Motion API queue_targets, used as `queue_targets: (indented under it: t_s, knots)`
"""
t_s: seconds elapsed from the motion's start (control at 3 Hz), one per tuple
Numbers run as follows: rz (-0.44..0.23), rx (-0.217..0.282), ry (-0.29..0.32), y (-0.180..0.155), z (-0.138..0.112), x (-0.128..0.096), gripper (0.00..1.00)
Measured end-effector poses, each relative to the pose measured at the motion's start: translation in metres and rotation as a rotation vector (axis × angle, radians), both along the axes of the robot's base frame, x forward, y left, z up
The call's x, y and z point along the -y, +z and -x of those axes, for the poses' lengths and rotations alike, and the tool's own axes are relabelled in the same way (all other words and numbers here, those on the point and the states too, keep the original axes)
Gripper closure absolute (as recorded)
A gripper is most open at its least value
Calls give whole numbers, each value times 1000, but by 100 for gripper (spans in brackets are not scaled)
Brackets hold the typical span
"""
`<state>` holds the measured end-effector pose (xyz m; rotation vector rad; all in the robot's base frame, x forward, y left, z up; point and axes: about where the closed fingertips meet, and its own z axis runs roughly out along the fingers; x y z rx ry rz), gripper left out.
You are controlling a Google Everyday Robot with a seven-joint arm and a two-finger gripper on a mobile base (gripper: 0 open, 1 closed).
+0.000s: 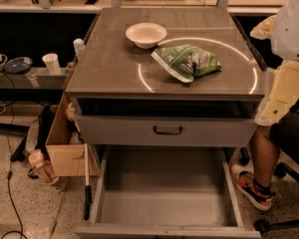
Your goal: Place green jalapeno chip bag into middle drawer
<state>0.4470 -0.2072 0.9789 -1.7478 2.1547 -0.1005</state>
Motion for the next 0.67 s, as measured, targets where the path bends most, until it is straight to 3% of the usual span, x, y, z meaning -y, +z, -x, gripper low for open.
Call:
queue_targets:
  t_s: [0.67]
  knots:
    - [-54, 24, 118, -19, -50, -26, 0]
